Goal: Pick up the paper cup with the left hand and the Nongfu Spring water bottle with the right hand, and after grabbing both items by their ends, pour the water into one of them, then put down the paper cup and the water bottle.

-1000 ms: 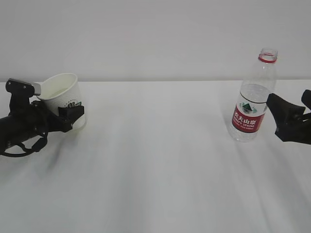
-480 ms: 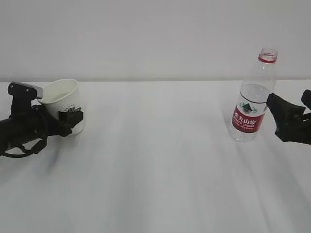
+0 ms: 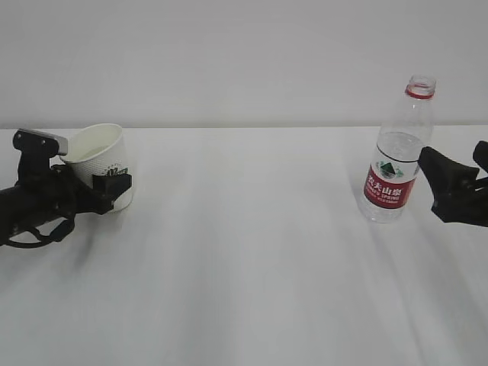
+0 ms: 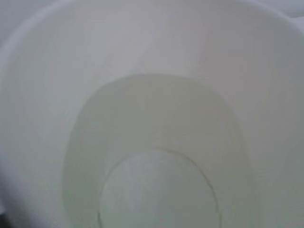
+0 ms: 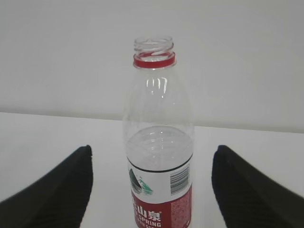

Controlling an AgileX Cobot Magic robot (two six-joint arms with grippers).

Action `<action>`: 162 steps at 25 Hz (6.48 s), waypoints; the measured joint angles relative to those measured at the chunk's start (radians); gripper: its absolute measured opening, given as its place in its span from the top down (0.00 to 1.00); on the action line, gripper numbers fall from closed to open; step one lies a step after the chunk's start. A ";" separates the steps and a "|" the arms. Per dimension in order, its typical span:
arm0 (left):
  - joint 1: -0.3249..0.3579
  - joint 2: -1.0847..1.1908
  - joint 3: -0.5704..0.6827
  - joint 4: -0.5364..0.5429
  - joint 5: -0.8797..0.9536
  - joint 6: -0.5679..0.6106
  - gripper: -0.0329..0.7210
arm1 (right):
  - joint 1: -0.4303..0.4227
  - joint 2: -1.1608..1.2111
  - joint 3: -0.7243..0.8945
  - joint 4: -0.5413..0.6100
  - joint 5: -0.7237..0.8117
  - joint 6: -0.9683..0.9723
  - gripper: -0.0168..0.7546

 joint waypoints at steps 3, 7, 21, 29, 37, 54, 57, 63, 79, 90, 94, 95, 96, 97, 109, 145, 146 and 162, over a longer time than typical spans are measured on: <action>0.000 0.004 0.000 0.000 -0.009 0.000 0.29 | 0.000 0.000 0.000 0.000 0.000 0.000 0.22; 0.000 0.008 0.000 0.000 -0.017 0.001 0.29 | 0.000 0.000 0.000 0.000 0.000 0.000 0.22; 0.000 0.010 -0.001 0.006 -0.019 0.001 0.05 | 0.000 0.000 0.000 0.000 0.000 0.000 0.22; 0.000 0.010 -0.001 0.010 -0.019 -0.003 0.04 | 0.000 0.000 0.000 0.000 0.000 0.000 0.22; 0.000 0.010 -0.001 0.035 -0.019 -0.035 0.04 | 0.000 0.000 0.000 0.000 0.000 0.000 0.22; 0.000 -0.026 0.042 0.040 -0.011 -0.044 0.04 | 0.000 0.000 0.000 0.016 0.000 0.000 0.22; 0.000 -0.027 0.042 0.048 -0.009 -0.045 0.04 | 0.000 0.000 0.000 0.016 0.000 0.000 0.22; 0.000 -0.031 0.060 0.074 -0.009 -0.069 0.04 | 0.000 0.000 0.000 0.021 0.000 0.000 0.22; 0.000 -0.035 0.197 0.078 -0.121 -0.074 0.07 | 0.000 0.000 0.000 0.023 0.000 -0.002 0.22; 0.000 -0.037 0.253 0.078 -0.175 -0.074 0.10 | 0.000 0.000 0.000 0.023 0.000 -0.005 0.22; 0.000 -0.037 0.272 0.078 -0.175 -0.074 0.10 | 0.000 0.000 0.000 0.023 0.000 -0.007 0.22; 0.000 -0.037 0.275 0.078 -0.175 -0.074 0.11 | 0.000 0.000 0.000 0.023 0.000 -0.007 0.22; 0.000 -0.037 0.276 0.078 -0.175 -0.074 0.11 | 0.000 0.000 0.000 0.023 0.000 -0.007 0.22; 0.000 -0.039 0.277 0.078 -0.175 -0.067 0.11 | 0.000 0.000 0.000 0.023 0.000 -0.007 0.22; 0.000 -0.100 0.278 -0.125 -0.175 0.062 0.16 | 0.000 0.000 0.000 0.023 0.000 -0.009 0.22; 0.000 -0.369 0.285 -0.136 -0.038 0.094 0.17 | 0.000 0.000 0.000 0.023 0.000 -0.009 0.22; 0.000 -0.379 0.285 -0.136 -0.031 0.094 0.17 | 0.000 0.000 0.000 0.023 0.000 -0.009 0.22; 0.000 -0.535 0.287 -0.128 0.148 0.043 0.19 | 0.000 0.000 0.000 0.023 0.000 -0.009 0.22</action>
